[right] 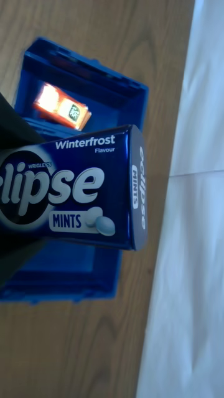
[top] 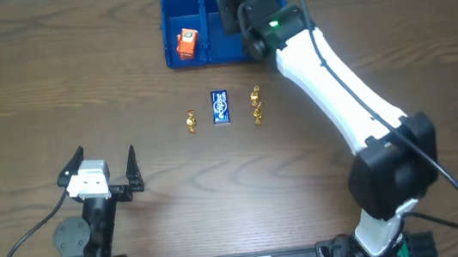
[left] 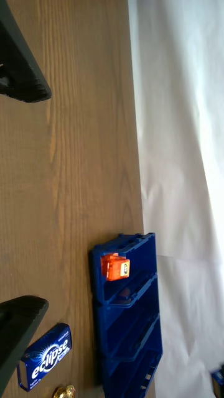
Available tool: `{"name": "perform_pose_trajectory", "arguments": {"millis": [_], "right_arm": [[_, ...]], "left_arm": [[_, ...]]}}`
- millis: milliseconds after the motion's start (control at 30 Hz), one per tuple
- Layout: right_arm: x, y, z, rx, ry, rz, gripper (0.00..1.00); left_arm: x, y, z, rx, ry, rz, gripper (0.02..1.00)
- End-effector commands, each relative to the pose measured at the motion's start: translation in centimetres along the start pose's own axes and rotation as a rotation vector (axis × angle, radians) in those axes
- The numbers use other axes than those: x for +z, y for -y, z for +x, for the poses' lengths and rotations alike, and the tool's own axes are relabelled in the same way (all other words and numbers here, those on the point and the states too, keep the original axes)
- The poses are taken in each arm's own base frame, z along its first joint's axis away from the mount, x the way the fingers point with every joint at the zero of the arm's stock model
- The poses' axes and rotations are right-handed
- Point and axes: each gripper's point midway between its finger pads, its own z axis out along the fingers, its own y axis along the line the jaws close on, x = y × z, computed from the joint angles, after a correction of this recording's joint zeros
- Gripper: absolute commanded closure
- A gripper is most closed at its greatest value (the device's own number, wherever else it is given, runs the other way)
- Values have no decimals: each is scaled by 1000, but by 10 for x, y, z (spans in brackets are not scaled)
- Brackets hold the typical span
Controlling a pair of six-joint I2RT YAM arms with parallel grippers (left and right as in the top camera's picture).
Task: Sort Candies Into Trays
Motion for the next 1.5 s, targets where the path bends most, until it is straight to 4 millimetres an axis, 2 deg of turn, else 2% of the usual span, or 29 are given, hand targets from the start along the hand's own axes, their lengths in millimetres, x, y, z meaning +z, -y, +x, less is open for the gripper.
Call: {"name": "perform_pose_trajectory", "arguments": {"millis": [33, 167, 333, 1033, 1067, 1133, 1167, 1200, 1333, 1400, 1500], "right_arm": [[52, -15, 27, -2, -36, 23, 890], [76, -29, 45, 33, -61, -8, 890], [84, -31, 53, 32, -75, -6, 886], [86, -27, 55, 102, -73, 29, 847], [85, -27, 56, 100, -77, 30, 709], [85, -26, 58, 98, -83, 32, 332], [85, -26, 59, 96, -89, 33, 93], [85, -26, 61, 94, -94, 35, 1], [76, -23, 62, 83, -133, 45, 1], [60, -21, 51, 88, -145, 48, 1], [18, -23, 25, 94, -150, 35, 1]], "left_arm": [[1, 1, 16, 10, -45, 8, 20], [1, 1, 16, 10, -45, 8, 20], [1, 1, 16, 10, -45, 8, 20], [1, 1, 16, 10, -45, 8, 20], [1, 1, 16, 10, -45, 8, 20], [1, 1, 16, 10, -45, 8, 20], [1, 1, 16, 10, -45, 8, 20], [1, 1, 16, 10, -45, 8, 20], [1, 1, 16, 10, -45, 8, 20], [1, 1, 16, 10, -45, 8, 20], [1, 1, 16, 10, -45, 8, 20]]}}
